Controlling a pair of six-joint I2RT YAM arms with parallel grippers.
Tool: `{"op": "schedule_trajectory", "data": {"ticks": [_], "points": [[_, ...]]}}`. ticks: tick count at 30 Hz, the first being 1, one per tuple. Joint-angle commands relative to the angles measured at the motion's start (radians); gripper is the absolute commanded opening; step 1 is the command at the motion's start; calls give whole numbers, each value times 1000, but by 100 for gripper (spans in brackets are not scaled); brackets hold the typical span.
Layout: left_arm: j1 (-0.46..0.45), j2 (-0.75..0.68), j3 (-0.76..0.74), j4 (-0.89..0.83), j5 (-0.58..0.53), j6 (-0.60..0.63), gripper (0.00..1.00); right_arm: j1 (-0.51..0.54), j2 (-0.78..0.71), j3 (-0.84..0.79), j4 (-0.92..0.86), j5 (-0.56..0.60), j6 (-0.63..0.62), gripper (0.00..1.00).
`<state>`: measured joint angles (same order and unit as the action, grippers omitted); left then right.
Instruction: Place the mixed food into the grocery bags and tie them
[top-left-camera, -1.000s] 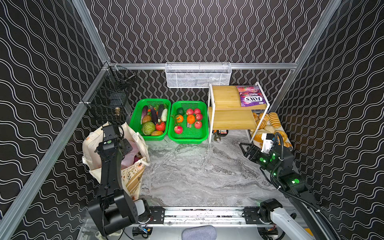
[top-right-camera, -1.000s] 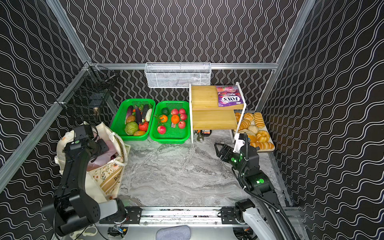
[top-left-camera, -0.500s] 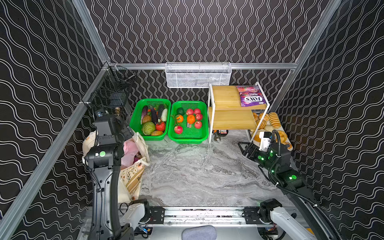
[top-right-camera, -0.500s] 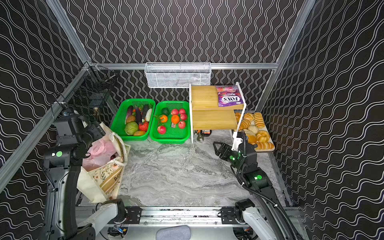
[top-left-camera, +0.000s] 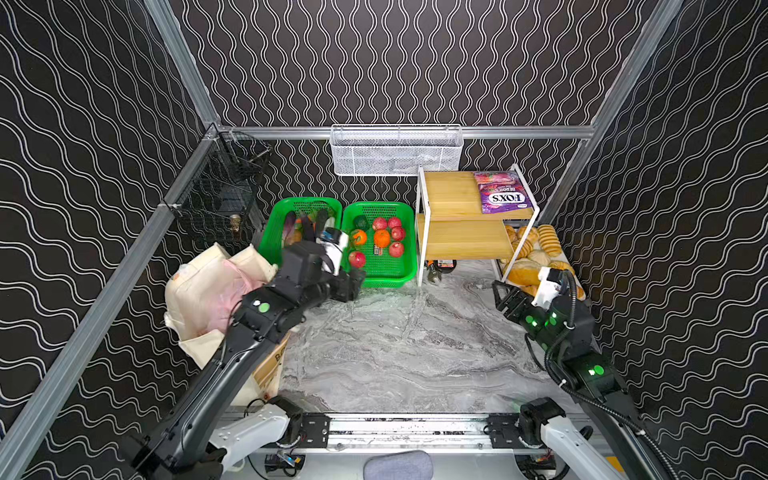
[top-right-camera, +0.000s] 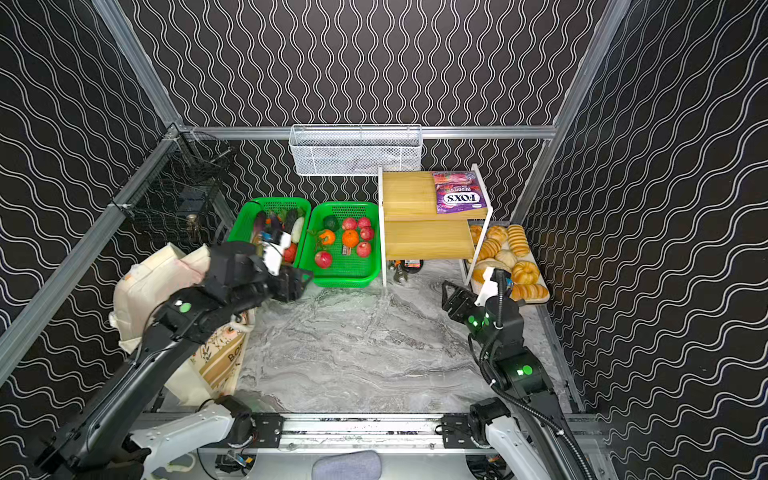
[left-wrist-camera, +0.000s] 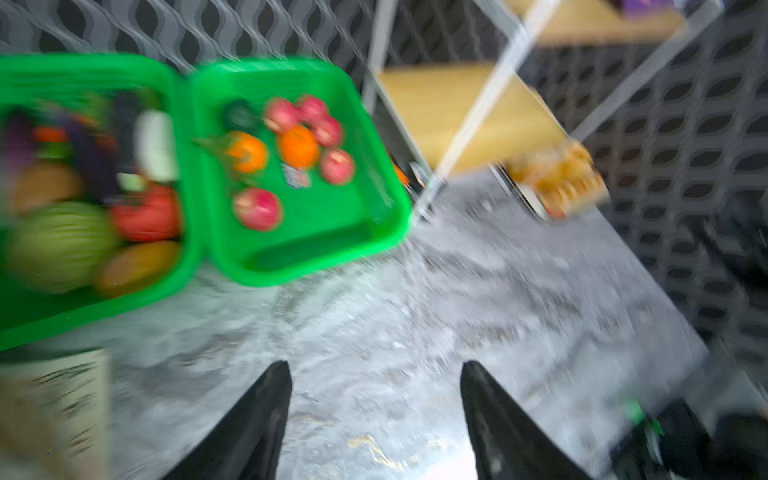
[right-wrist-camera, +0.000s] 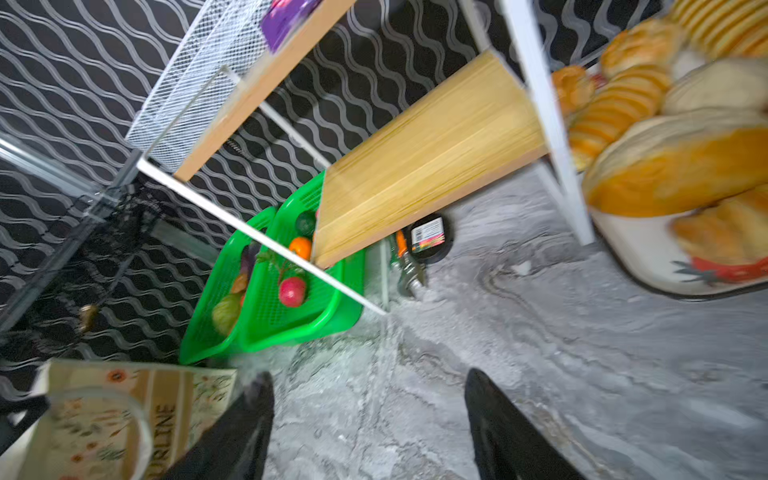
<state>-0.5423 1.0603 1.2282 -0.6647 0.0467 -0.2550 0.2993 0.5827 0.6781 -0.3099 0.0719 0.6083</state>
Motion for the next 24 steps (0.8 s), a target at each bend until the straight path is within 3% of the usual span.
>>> {"op": "schedule_trajectory", "data": {"ticks": [1, 4, 7, 10, 13, 18, 22, 24], "points": [[-49, 40, -124, 171, 79, 32, 73, 0, -39, -34, -27, 214, -65, 74], [-53, 86, -275, 318, 101, -1, 74, 1, -72, -73, -9, 285, -121, 75], [-51, 119, -399, 362, -65, -80, 74, 1, -81, -104, -4, 340, -168, 75], [-30, 139, -452, 245, -242, -172, 78, 0, -84, -115, -34, 379, -185, 75], [53, 102, -538, 204, -275, -201, 79, 0, -94, -147, -34, 414, -195, 76], [289, 9, -565, 129, -329, -261, 83, 0, -125, -239, 79, 455, -272, 76], [472, 31, -522, 137, -267, -252, 87, 1, -134, -304, 201, 494, -350, 76], [514, 65, -497, 145, -220, -253, 87, 0, -128, -337, 265, 514, -392, 77]]}}
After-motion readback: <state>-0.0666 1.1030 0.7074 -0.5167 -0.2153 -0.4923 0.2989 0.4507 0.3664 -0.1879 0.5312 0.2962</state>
